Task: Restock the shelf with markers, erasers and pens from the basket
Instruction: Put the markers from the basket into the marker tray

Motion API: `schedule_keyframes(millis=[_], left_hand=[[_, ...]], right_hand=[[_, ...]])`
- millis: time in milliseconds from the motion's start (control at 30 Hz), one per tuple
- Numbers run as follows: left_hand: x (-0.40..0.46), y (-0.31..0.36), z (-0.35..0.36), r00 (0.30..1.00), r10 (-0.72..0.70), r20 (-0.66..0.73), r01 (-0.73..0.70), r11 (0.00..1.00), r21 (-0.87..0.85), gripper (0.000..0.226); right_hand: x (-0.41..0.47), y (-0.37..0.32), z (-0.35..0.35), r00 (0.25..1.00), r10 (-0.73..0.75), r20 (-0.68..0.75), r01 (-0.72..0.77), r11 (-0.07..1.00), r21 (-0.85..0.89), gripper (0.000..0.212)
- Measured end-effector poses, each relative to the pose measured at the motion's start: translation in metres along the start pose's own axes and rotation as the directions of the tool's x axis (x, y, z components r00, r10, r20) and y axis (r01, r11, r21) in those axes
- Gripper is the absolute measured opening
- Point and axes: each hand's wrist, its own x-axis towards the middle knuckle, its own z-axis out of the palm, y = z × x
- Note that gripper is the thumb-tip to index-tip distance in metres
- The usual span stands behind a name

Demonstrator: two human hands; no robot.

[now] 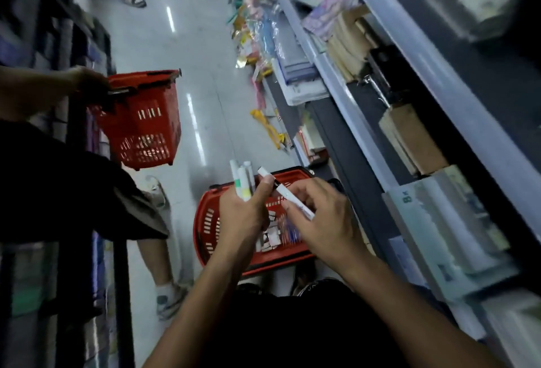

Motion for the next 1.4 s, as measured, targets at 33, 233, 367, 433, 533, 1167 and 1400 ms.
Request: schedule_keyframes(millis=[33,233,367,433,533,1167,1400], left_hand=[[-0.005,0.002,0.001,0.999,0.027,0.036,-0.029,0.999,0.035,0.029],[-0.036,0.011,-0.011,0.951,0.056,0.303,-0.120,0.973,0.196,0.044],[-0.059,0.000,-0.023,0.901,0.030,0.432,-0.160,0.951,0.266,0.037],[-0.070,-0.011,-0.028,0.883,0.010,0.470,-0.172,0.937,0.304,0.035],[-0.087,-0.029,-0.032,0.842,-0.011,0.540,-0.185,0.933,0.307,0.033],[-0.340,-0.123,0.062,0.380,-0.120,0.917,-0.509,0.801,0.316,0.027],[-0.484,-0.182,0.060,0.196,-0.141,0.970,-0.621,0.748,0.234,0.020]], right_hand=[[-0.008,-0.004,-0.003,0.999,0.012,-0.035,-0.013,1.000,-0.014,0.012],[-0.064,-0.021,-0.012,0.966,0.127,-0.227,-0.163,0.975,-0.148,0.019],[-0.114,-0.037,-0.009,0.912,0.220,-0.347,-0.281,0.950,-0.137,0.017],[-0.139,-0.043,-0.007,0.888,0.262,-0.378,-0.331,0.934,-0.132,0.018],[-0.179,-0.053,-0.005,0.853,0.297,-0.429,-0.392,0.907,-0.153,0.018],[-0.503,-0.092,-0.064,0.365,0.413,-0.834,-0.755,0.655,-0.006,0.019],[-0.643,-0.111,-0.075,0.044,0.509,-0.860,-0.719,0.614,0.326,0.023]])
